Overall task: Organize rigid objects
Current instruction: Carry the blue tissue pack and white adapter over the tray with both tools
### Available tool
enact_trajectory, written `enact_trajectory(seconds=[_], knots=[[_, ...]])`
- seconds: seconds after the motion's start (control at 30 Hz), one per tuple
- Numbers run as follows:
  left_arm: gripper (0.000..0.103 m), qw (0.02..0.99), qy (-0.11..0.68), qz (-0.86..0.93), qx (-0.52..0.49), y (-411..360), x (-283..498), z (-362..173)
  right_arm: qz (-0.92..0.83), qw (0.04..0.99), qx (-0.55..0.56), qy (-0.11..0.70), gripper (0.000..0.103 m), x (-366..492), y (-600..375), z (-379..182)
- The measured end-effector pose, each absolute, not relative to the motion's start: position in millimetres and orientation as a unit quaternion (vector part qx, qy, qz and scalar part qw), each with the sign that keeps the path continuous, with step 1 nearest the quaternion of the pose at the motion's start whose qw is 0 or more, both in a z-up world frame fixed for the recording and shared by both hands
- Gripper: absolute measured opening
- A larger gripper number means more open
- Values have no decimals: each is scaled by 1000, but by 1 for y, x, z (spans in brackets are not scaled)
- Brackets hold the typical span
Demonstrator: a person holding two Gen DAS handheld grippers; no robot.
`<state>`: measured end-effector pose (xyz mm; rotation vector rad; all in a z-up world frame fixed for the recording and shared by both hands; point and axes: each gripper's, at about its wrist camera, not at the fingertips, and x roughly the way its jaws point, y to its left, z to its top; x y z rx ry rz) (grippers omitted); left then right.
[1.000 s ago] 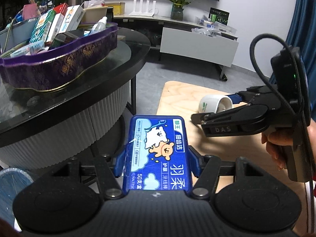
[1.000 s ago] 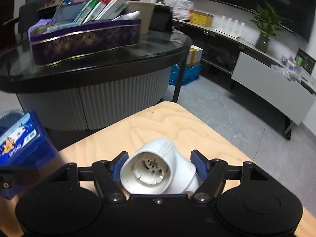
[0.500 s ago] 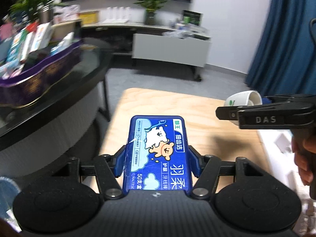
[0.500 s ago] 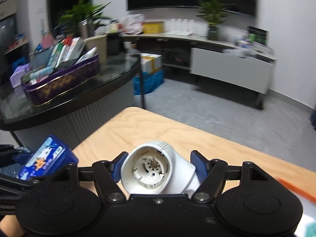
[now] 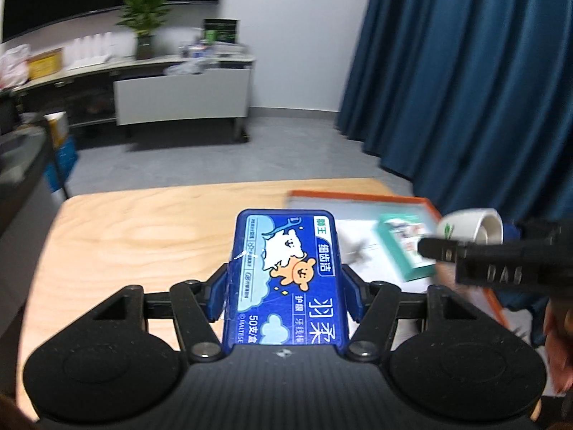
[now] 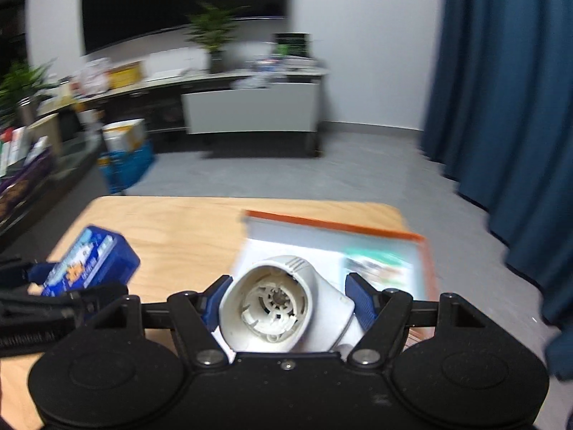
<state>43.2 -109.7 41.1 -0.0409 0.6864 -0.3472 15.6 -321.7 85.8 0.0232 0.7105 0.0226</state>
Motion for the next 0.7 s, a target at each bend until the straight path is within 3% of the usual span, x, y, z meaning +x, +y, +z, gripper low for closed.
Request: enact_trajectory(seconds=[0.7], knots=[[63, 920, 351, -174, 0, -153, 31, 42, -10, 940, 72, 334, 83, -15, -369, 84]])
